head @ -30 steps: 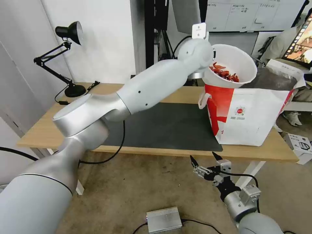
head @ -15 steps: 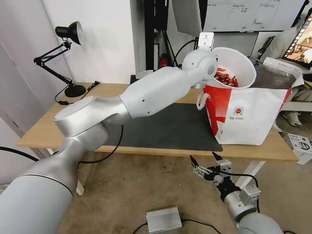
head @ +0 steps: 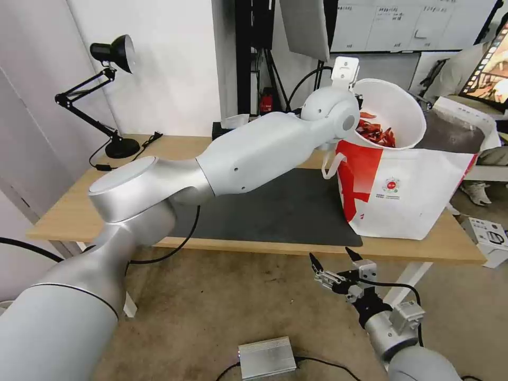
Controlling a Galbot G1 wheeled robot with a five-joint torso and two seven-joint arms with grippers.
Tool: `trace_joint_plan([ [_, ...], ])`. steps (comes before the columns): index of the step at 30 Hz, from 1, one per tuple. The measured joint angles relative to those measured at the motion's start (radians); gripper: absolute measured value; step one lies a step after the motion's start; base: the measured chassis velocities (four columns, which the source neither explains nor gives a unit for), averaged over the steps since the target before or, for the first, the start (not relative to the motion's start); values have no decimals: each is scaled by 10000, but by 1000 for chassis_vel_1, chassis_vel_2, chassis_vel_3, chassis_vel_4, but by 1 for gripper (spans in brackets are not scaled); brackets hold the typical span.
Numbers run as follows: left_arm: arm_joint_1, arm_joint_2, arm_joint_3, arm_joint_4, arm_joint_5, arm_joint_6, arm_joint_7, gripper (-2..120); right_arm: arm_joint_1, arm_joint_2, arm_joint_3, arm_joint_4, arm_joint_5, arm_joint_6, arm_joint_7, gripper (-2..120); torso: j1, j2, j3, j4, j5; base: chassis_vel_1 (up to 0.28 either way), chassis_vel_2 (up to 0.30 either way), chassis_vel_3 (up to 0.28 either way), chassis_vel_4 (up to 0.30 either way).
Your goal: Pick up the trash from the table and place it into the takeout bag.
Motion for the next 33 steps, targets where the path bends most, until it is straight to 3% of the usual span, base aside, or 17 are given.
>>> trace_joint_plan([
  [3, -30, 2, -8, -64, 12, -13, 154, 0, 0, 0, 0, 0, 0, 0, 0, 100, 1, -1, 1, 0, 0, 0, 0, 0, 0],
  [6, -87, 1, 7, -138, 89, -370, 942, 0, 0, 0, 0, 0, 0, 0, 0, 100, 0, -1, 0, -1, 0, 0, 0, 0, 0],
  [10, -78, 0, 77, -190, 92, -608, 1421, 0, 0, 0, 0, 0, 0, 0, 0, 100, 1, -1, 0, -1, 0, 0, 0, 0, 0],
  [21, -109, 30, 445, -86, 309, -175, 1885, 0, 0, 0, 0, 0, 0, 0, 0, 100, 1, 0, 0, 0, 0, 0, 0, 0, 0],
  [33, -382, 272, 1132, -83, 1260, 134, 2529, 0, 1, 0, 0, 0, 0, 0, 0, 100, 0, 0, 0, 0, 0, 0, 0, 0, 0],
])
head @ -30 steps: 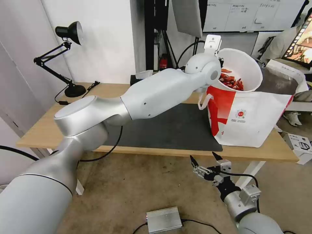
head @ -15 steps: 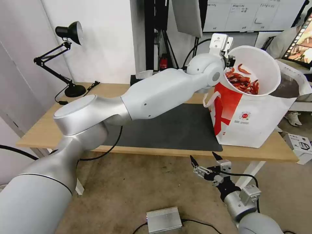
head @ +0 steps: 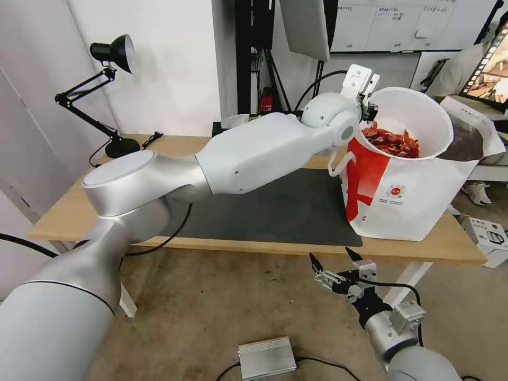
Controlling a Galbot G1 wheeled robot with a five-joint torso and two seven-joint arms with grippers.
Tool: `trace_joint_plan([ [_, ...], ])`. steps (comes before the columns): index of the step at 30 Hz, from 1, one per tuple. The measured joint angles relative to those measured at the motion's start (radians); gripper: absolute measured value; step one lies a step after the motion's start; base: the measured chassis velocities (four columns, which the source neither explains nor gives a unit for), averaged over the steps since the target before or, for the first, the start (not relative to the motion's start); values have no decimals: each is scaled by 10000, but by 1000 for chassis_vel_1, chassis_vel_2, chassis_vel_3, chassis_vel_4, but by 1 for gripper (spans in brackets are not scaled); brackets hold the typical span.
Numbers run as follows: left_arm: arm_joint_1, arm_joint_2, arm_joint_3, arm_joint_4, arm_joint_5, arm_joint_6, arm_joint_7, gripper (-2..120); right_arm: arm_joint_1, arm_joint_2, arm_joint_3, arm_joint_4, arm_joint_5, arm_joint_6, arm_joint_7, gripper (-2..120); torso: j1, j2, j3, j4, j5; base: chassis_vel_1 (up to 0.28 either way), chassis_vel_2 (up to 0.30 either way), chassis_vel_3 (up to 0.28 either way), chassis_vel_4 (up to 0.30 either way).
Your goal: Pick up the trash from the table and place it into the takeout bag.
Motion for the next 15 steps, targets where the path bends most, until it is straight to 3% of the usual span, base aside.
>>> trace_joint_plan([
  [9, -56, -70, -81, 123, 269, -50, 88, 1, -1, 0, 0, 0, 0, 0, 0, 100, 0, 2, 0, 0, 0, 0, 0, 0, 0],
  [15, -70, -234, -269, 178, 194, -371, 93, 25, 0, 0, 0, 0, 0, 0, 0, 100, 1, 2, 0, -1, 0, 0, 0, 0, 0],
])
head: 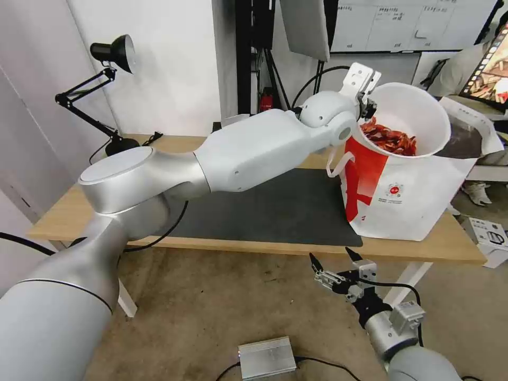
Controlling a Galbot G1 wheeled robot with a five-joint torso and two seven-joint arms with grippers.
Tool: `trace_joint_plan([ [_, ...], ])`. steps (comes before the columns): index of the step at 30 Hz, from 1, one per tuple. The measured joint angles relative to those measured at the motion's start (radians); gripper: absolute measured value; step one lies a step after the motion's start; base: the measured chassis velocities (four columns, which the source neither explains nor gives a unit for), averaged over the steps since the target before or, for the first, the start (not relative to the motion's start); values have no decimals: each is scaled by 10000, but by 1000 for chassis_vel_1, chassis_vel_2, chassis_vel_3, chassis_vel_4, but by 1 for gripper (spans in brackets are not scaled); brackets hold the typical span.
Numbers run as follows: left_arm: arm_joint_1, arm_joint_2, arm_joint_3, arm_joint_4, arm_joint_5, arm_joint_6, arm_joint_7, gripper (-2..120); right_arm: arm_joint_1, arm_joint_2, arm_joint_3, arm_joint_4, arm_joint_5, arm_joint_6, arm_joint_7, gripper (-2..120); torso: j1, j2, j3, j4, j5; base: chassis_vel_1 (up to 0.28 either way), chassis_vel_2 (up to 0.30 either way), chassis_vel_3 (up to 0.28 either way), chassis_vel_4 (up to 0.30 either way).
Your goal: Pick up the trash from the table and place it into the takeout bag.
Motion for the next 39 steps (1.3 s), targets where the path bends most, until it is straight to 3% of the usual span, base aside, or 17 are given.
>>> trace_joint_plan([
  [13, -45, -11, -164, -35, -268, -124, -67, 69, 0, 0, 0, 0, 0, 0, 0, 100, -1, 0, 0, 0, 0, 0, 0, 0, 0],
  [20, 46, 349, -114, -377, -348, -370, -88, 97, 0, 0, 0, 0, 0, 0, 0, 100, -1, 0, 0, 1, 0, 0, 0, 0, 0],
  [29, 259, 1106, -81, -1181, -358, -496, -432, 100, 0, 0, 0, 0, 0, 0, 0, 100, -1, 0, 0, -1, 0, 0, 0, 0, 0],
  [39, 1244, 3438, -349, -3619, 12, -1594, -1003, 100, 0, 0, 0, 0, 0, 0, 0, 100, -1, 0, 0, 2, -3, 0, 0, 0, 0],
])
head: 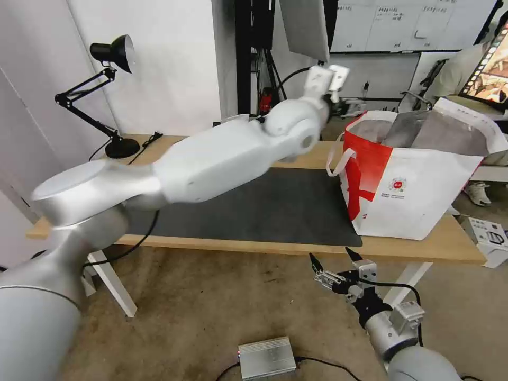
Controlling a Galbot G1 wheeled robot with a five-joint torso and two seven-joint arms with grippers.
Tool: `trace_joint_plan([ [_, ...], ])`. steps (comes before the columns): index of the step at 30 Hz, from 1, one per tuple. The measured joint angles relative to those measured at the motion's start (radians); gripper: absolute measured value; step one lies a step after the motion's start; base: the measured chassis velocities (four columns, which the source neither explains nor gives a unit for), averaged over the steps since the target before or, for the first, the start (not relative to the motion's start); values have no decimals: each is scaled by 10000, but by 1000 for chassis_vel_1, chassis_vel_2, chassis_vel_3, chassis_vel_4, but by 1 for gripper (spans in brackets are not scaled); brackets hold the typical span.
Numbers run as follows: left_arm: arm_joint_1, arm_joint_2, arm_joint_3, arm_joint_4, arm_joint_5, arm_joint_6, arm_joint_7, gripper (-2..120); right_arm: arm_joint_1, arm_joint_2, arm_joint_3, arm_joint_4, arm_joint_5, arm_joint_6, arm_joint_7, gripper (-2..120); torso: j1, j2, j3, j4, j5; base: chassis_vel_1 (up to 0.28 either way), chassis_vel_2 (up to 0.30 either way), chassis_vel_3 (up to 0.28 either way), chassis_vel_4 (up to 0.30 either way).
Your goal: Pick up the trash from the table and place it into the takeout bag.
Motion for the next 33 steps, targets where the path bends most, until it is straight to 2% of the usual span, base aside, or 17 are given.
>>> trace_joint_plan([
  [1, 174, 308, -75, -318, 94, -68, -56, 100, 0, 0, 0, 0, 0, 0, 1, 100, 0, 0, 0, -2, 0, 0, 0, 0, 0],
  [2, 174, 308, -75, -318, 94, -68, -56, 100, 0, 0, 0, 0, 0, 0, 1, 100, 0, 0, 0, -2, 0, 0, 0, 0, 0],
  [6, 828, 1534, -363, -1404, 486, -300, -142, 100, 0, 0, 0, 0, 0, 0, 0, 100, 0, 0, 0, -1, -1, 0, 0, 0, 0],
  [7, 828, 1534, -363, -1404, 486, -300, -142, 100, 0, 0, 0, 0, 0, 0, 0, 100, 0, 0, 0, -1, -1, 0, 0, 0, 0],
  [10, 1548, 2680, -843, -2266, 785, -431, -139, 100, 1, 0, 1, 0, 0, 0, 0, 100, 0, 0, 0, -1, 0, 0, 0, 0, 0],
  [11, 1548, 2680, -843, -2266, 785, -431, -139, 100, 1, 0, 1, 0, 0, 0, 0, 100, 0, 0, 0, -1, 0, 0, 0, 0, 0],
  [14, 2545, 3635, -1497, -3020, 1139, -618, -156, 100, 0, 0, 0, 0, 0, 0, 0, 100, -1, 0, -1, 0, -1, 0, 0, 0, 0],
  [15, 2545, 3635, -1497, -3020, 1139, -618, -156, 100, 0, 0, 0, 0, 0, 0, 0, 100, -1, 0, -1, 0, -1, 0, 0, 0, 0],
  [18, 3772, 4383, -2237, -3567, 1557, -760, -145, 100, 1, 0, 0, 0, 0, 0, 1, 100, 0, -1, 0, -1, 0, 0, 0, 0, 0],
  [19, 3772, 4383, -2237, -3567, 1557, -760, -145, 100, 1, 0, 0, 0, 0, 0, 1, 100, 0, -1, 0, -1, 0, 0, 0, 0, 0],
  [23, 5279, 5332, -3410, -4348, 2014, -864, -2, 100, 1, 0, 0, 0, 0, 0, 1, 100, -1, -1, -1, 0, 1, 0, 0, 0, 0],
  [24, 5279, 5332, -3410, -4348, 2014, -864, -2, 100, 1, 0, 0, 0, 0, 0, 1, 100, -1, -1, -1, 0, 1, 0, 0, 0, 0],
  [27, 6705, 5853, -4551, -4831, 2393, -1001, 163, 100, 0, 0, 0, -1, 0, 0, 2, 100, 0, -1, 0, -4, 3, 0, 0, 0, 0],
  [28, 6705, 5853, -4551, -4831, 2393, -1001, 163, 100, 0, 0, 0, -1, 0, 0, 2, 100, 0, -1, 0, -4, 3, 0, 0, 0, 0],
  [31, 8744, 6333, -6083, -5383, 2876, -1176, 326, 100, 0, 0, 0, 0, 0, 0, 1, 100, 0, 0, 0, 0, 2, 0, 0, 0, 0],
  [32, 8744, 6333, -6083, -5383, 2876, -1176, 326, 100, 0, 0, 0, 0, 0, 0, 1, 100, 0, 0, 0, 0, 2, 0, 0, 0, 0],
  [33, 9252, 6419, -6516, -5516, 2976, -1209, 400, 100, 1, 0, 0, 0, 0, 0, 0, 100, 0, -1, 0, 2, -6, 0, 0, 0, 0],
])
